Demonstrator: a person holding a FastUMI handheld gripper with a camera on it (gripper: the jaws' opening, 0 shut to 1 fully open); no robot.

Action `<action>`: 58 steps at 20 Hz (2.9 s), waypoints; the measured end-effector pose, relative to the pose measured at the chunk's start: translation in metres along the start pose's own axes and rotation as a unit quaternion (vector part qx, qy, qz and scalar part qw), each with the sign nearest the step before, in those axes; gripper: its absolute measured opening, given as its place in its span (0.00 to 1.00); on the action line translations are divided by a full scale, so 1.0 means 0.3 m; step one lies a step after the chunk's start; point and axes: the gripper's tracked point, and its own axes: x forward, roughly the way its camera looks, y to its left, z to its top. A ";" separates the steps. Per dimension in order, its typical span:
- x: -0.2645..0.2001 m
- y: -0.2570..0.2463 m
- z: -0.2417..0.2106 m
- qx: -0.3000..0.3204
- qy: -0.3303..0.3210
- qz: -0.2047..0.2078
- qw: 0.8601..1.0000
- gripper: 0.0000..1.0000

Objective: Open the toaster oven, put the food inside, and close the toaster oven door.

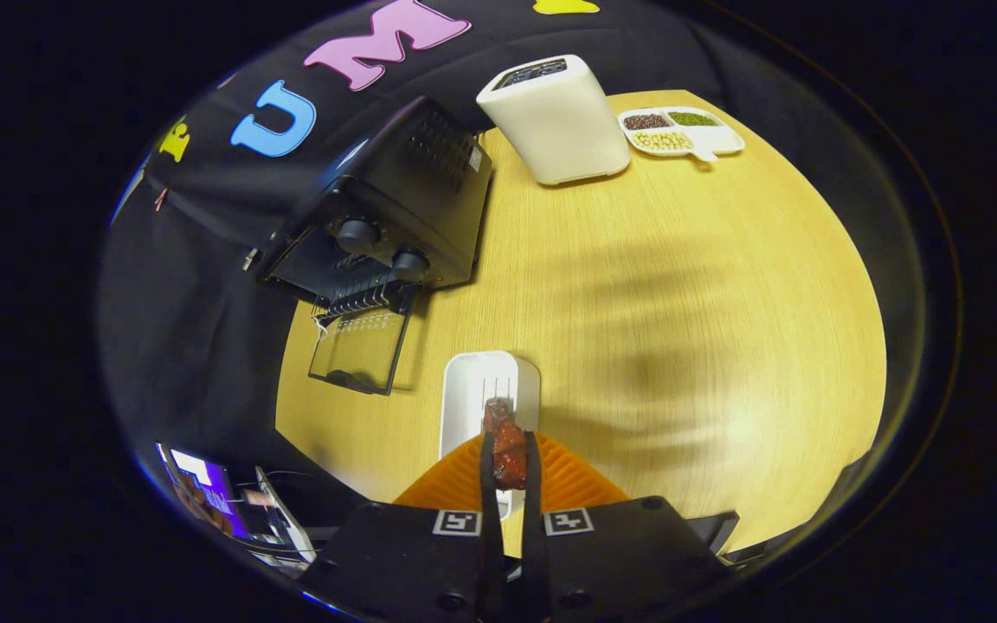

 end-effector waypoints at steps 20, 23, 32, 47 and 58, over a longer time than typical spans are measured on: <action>0.068 0.954 0.084 0.040 -0.203 0.092 0.974 0.11; 0.186 0.994 0.176 0.058 -0.239 0.098 0.964 0.11; 0.492 0.916 0.410 0.069 -0.302 0.082 0.947 0.11; 0.565 0.748 0.479 -0.043 -0.355 -0.064 0.932 0.70; 0.323 0.840 0.254 -0.078 -0.318 -0.101 0.940 0.98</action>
